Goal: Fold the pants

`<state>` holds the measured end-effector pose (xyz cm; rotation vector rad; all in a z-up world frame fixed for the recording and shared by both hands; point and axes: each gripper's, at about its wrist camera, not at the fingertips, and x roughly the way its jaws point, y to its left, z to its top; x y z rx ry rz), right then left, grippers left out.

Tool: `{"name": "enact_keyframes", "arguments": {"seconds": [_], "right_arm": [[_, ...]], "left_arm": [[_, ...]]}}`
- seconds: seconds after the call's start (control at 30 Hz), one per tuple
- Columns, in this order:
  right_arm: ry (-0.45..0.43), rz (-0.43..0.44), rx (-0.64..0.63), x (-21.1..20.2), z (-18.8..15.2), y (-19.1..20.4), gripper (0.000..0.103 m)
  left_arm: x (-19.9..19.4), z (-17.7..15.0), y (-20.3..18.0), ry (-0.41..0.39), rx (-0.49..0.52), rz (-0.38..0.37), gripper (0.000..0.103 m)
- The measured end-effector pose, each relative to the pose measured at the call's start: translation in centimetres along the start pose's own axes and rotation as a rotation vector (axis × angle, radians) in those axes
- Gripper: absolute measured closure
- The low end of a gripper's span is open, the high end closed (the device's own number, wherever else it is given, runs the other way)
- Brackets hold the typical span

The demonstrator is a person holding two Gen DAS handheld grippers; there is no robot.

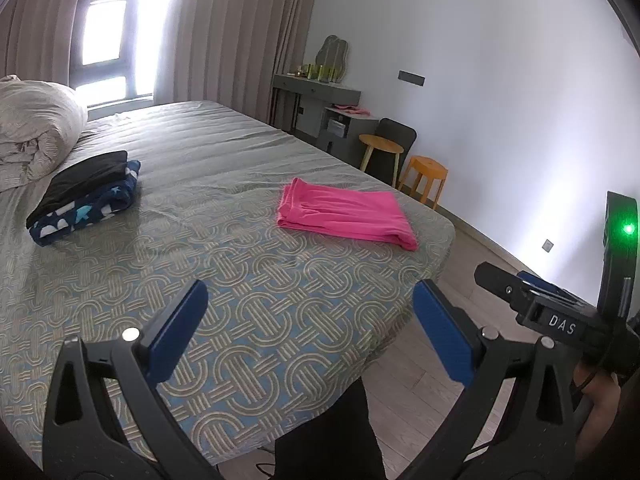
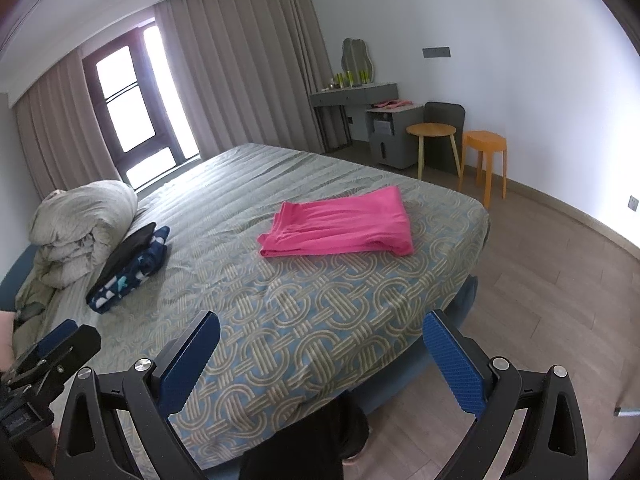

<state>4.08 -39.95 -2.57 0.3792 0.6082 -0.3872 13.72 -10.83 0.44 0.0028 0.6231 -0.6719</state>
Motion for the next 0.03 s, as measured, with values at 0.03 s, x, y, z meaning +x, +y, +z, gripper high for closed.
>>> {"name": "enact_keyframes", "arguments": {"seconds": [0.03], "right_arm": [[0.001, 0.0, 0.001, 0.02, -0.06, 0.0, 0.0]], "left_arm": [[-0.02, 0.01, 0.05, 0.001, 0.002, -0.002, 0.001]]}}
